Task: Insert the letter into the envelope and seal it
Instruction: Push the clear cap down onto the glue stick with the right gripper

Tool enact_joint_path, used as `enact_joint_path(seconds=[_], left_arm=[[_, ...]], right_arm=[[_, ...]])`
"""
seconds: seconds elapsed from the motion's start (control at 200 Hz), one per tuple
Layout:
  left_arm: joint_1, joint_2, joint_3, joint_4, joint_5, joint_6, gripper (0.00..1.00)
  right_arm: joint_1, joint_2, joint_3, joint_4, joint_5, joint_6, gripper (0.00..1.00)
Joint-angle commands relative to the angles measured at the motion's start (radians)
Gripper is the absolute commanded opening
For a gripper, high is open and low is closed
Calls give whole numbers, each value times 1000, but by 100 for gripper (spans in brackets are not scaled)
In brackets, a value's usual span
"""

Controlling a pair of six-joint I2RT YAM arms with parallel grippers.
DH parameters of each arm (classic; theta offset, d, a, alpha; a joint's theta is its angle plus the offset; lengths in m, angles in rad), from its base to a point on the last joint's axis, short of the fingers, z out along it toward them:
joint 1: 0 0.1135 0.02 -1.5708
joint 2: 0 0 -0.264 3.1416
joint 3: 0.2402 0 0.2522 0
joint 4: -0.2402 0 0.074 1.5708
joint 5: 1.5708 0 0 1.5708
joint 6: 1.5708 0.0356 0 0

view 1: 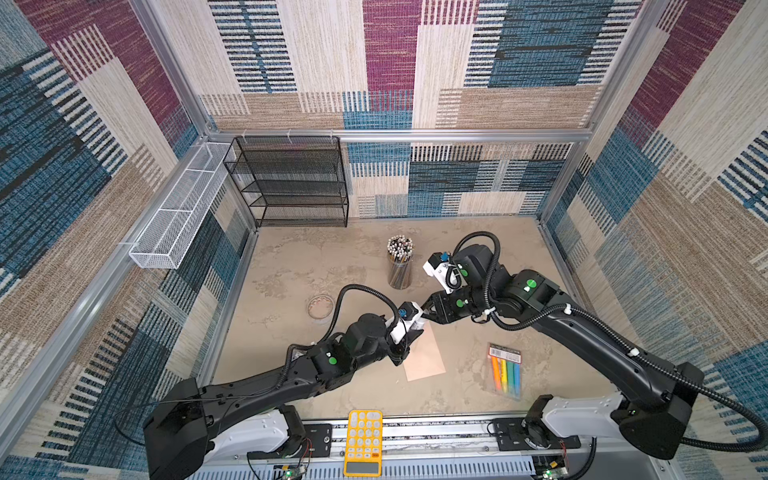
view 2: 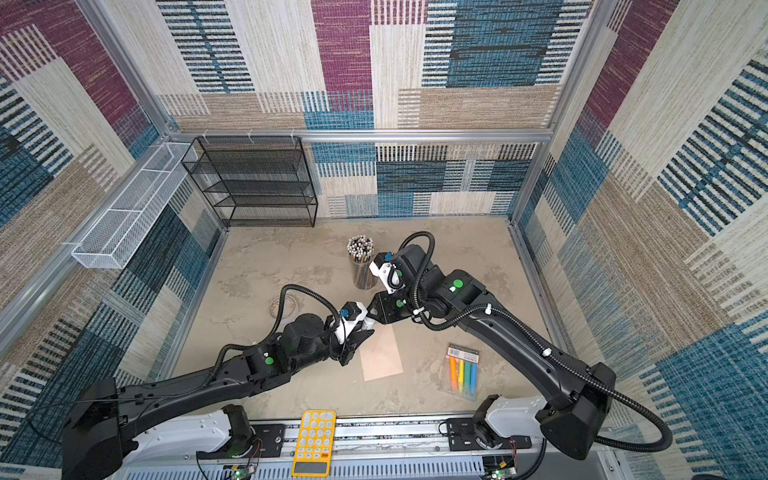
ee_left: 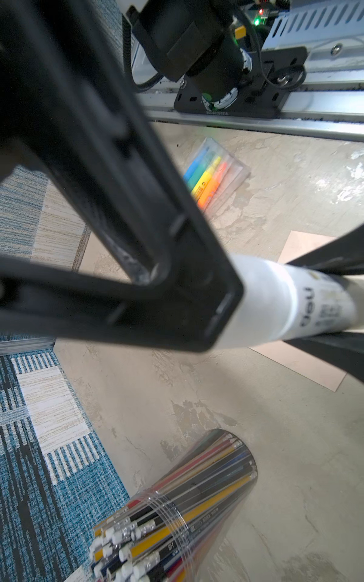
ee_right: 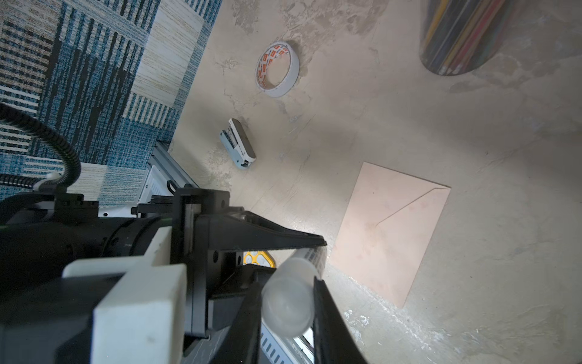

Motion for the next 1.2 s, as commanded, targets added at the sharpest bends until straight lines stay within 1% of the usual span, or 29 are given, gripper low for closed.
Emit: enact_joint_path(seconds=[0.0,0.205,0.571,0.731,0.992,1.192], left_arm=[[-1,-17,20,231,25,-20,0],[0,-16,26,226,33,-19,0],[1,-40,27,250,26,-12,0],[1,-42,37,265,26,-9,0],[0,-59,33,292,19,-2,0],[1,-75,23,258,22,6,0]], right_arm=[[18,14,-12,-62,-9,23,24],[29,31,-17,-71,-3,22,26],[54,56,-17,-76,30,33,25],[58,59,-33,-55,5,40,25],[58,77,-49,-59,5,39,25],[57,75,-1,-77,33,38,25]])
